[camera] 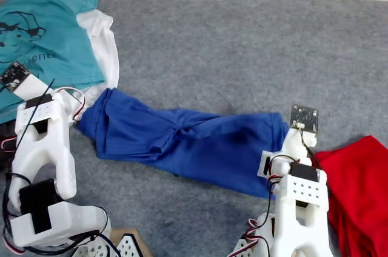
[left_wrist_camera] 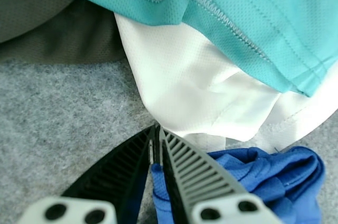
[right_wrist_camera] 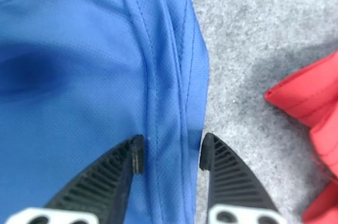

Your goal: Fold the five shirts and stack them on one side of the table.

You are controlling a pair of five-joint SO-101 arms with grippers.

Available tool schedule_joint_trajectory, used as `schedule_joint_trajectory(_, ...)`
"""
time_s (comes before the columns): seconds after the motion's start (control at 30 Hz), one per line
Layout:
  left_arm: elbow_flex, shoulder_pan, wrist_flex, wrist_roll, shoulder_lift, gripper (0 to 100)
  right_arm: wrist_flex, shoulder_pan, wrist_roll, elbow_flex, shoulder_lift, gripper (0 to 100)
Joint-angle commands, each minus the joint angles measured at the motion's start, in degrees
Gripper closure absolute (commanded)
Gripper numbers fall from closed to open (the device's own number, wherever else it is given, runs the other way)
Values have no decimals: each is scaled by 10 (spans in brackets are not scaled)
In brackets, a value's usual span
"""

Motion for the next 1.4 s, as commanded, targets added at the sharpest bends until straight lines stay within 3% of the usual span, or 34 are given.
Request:
schedule_joint_trajectory(0.0, -8, 8, 3, -1, -1, 993, -16, -7, -14, -12, 59, 799)
schedule_joint_trajectory(0.3, -8, 7, 3, -1, -1, 993, 12, -14, -19, -142, 262, 774)
schedule_joint_trajectory(0.5, -8, 7, 3, -1, -1, 993, 8, -14, -18, -151, 268, 998)
schedule_joint_trajectory(0.63, -8, 7, 3, -1, -1, 993, 8, -9, -18, -153, 267, 994)
schedule_joint_trajectory(0.83, -8, 7, 3, -1, -1, 993, 8, 95, -17, -195, 271, 992)
schedule_joint_trajectory(1.1, -1, 7, 0, -2, -1, 993, 73, 172, 30, -292, 272, 992)
schedule_joint_trajectory(1.27, 0, 7, 0, -2, -1, 993, 158, 180, 35, -395, 272, 992)
schedule_joint_trajectory(1.37, 0, 7, 0, -2, -1, 993, 220, 139, 32, -449, 268, 992)
